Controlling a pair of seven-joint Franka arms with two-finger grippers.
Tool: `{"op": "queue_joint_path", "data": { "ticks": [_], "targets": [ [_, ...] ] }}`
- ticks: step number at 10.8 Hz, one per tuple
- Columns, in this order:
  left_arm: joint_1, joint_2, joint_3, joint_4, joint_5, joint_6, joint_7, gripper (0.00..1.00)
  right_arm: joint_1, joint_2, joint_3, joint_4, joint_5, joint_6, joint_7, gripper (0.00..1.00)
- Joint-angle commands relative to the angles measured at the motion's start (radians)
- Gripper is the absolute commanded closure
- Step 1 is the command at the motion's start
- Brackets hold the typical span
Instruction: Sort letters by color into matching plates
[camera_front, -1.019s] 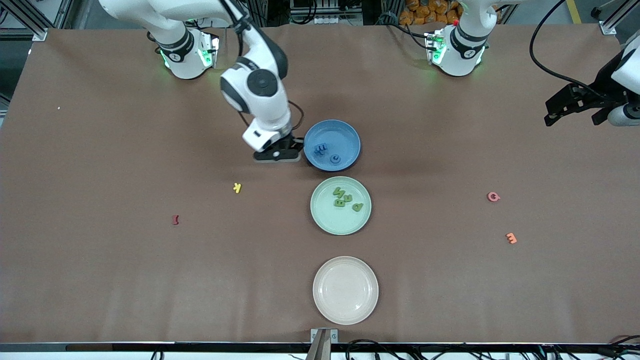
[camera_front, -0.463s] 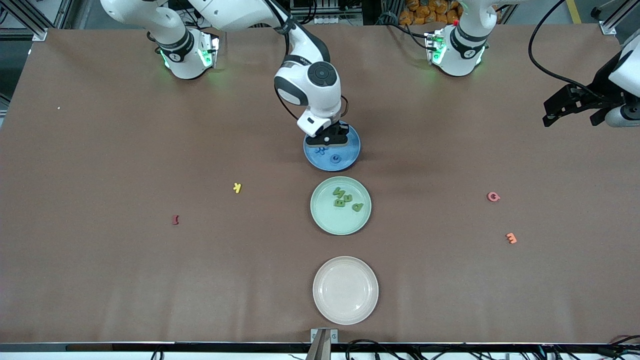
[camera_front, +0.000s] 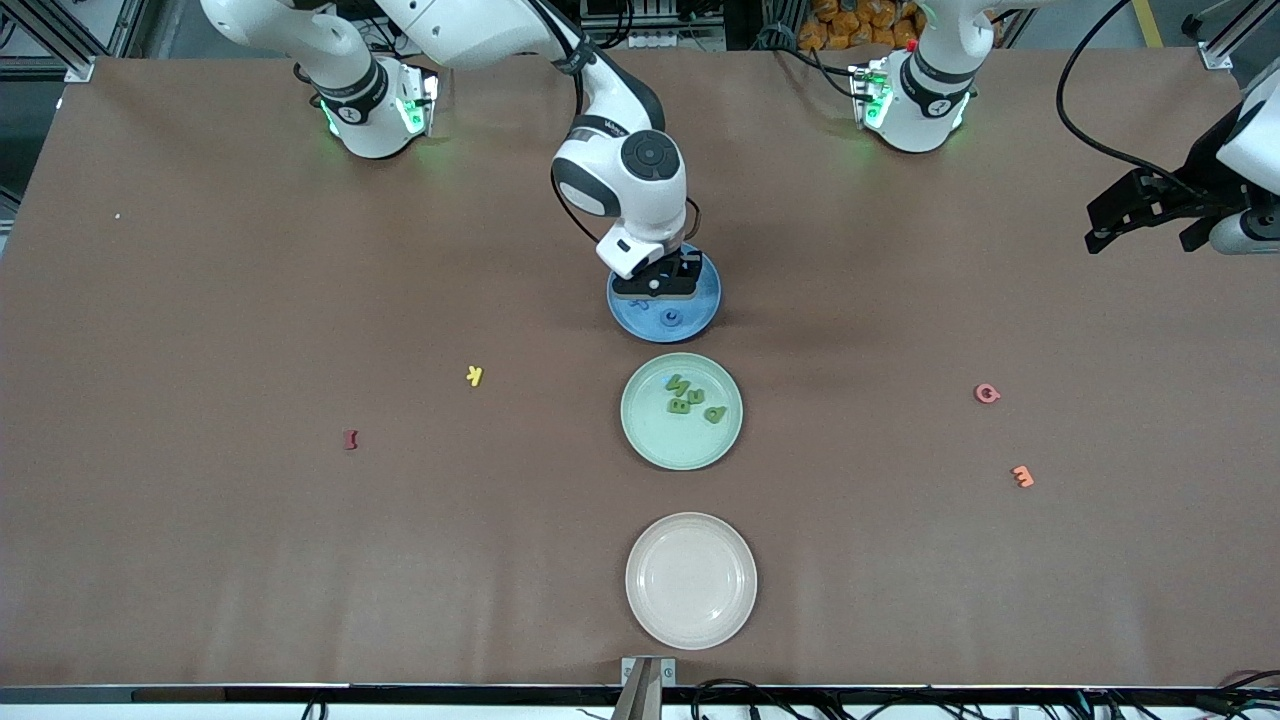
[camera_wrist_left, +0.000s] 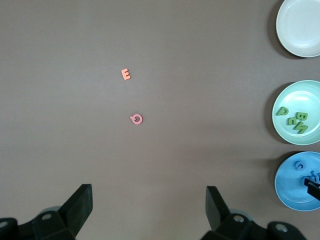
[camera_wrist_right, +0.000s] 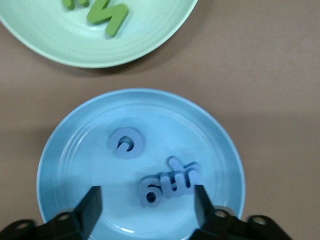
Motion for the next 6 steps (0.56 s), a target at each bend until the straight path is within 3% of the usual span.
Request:
{"op": "queue_joint_path", "data": {
  "ticks": [1, 6],
  "targets": [
    [0.003, -0.001, -0.002, 0.001, -0.021, 0.003, 0.006, 0.00, -0.050, -0.031, 0.007, 0.030, 0.000, -0.086, -0.034, 0.00],
    [0.002, -0.007, -0.010, 0.003, -0.006, 0.002, 0.006, 0.00, -0.226, -0.117, 0.002, 0.028, -0.003, -0.123, -0.234, 0.00]
  ]
}}
